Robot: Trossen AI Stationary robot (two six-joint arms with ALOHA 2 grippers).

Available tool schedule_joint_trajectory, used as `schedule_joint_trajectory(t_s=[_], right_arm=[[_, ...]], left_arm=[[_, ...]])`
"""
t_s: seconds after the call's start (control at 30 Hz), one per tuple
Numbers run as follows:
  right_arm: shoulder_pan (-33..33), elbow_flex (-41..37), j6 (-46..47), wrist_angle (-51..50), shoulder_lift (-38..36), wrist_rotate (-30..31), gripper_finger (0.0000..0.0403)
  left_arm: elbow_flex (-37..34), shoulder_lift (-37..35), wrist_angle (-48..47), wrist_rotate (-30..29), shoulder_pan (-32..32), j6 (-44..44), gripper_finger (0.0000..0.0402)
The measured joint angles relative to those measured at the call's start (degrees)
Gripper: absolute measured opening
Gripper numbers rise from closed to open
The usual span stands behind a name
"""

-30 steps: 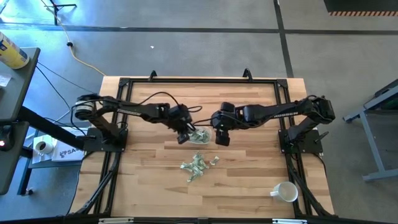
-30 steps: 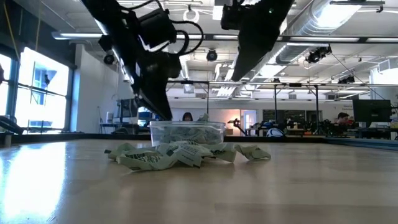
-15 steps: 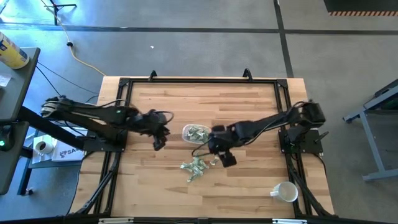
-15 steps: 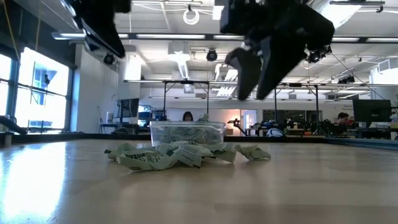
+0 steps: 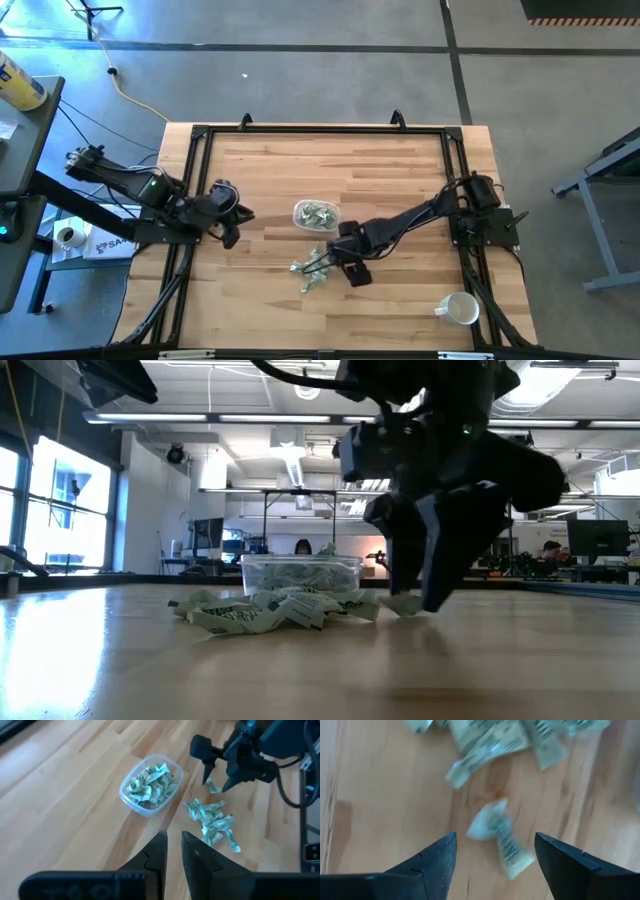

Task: Pick and place Stevia / Truvia into bins
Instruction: Put the stevia packet into the transparent container

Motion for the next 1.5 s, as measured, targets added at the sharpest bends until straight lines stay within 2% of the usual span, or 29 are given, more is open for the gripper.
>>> schedule_joint_trajectory(t_s=[0.13, 0.27, 0.47, 0.57, 0.63, 0.8, 0.9, 0.97, 1.07, 1.27, 1.5], right_arm=[[-1.23, 0.01, 0.70, 0.68, 0.12, -1.41, 0.0237], [-2.27, 0.12, 0.56, -0.68, 1.66, -4.16, 0.0200], [-2.53, 0.38, 1.06, -2.55, 2.65, -5.50, 0.0102], [-2.58, 0.27, 3.89, -3.72, 1.26, -5.67, 0.0038], [-2.81, -0.04, 6.84, -5.78, -0.77, -5.84, 0.0011], [-5.78, 0.11, 15.53, -4.81, -8.73, -4.29, 0.0017], [-9.64, 0.16, 17.89, 2.24, -12.32, -2.82, 0.0005], [-12.76, 0.25, 17.72, 7.56, -12.98, -3.91, 0.0011], [-16.61, 0.22, 15.96, 13.71, -11.53, -5.72, 0.0036], [-20.09, 0.18, 16.17, 16.60, -6.92, -6.74, 0.0088], [-19.62, 0.11, 13.42, 16.47, -2.13, -6.56, 0.0095]], left_arm=[[-0.02, -0.08, -0.14, -0.88, -0.41, -0.02, 0.0090], [-0.02, -0.09, -0.15, -1.10, -0.39, -0.09, 0.0090], [0.00, -0.07, -0.29, -1.09, -0.39, -0.22, 0.0090], [-0.02, -0.07, -0.83, -1.09, -0.39, -0.22, 0.0090], [-0.02, -0.07, -1.53, -1.09, -0.39, -0.63, 0.0090], [-1.51, -0.07, -1.85, -2.13, -0.39, -2.34, 0.0090], [-3.67, -0.07, -1.49, -3.32, -0.39, -4.34, 0.0090], [-5.57, -0.03, -0.62, -3.71, -0.39, -5.17, 0.0090], [-9.12, -0.04, 3.85, -3.72, -0.39, -5.94, 0.0090], [-14.64, -0.02, 14.98, -3.74, -0.39, -6.01, 0.0090], [-15.61, -0.02, 18.06, -4.13, -0.39, -7.34, 0.0090]])
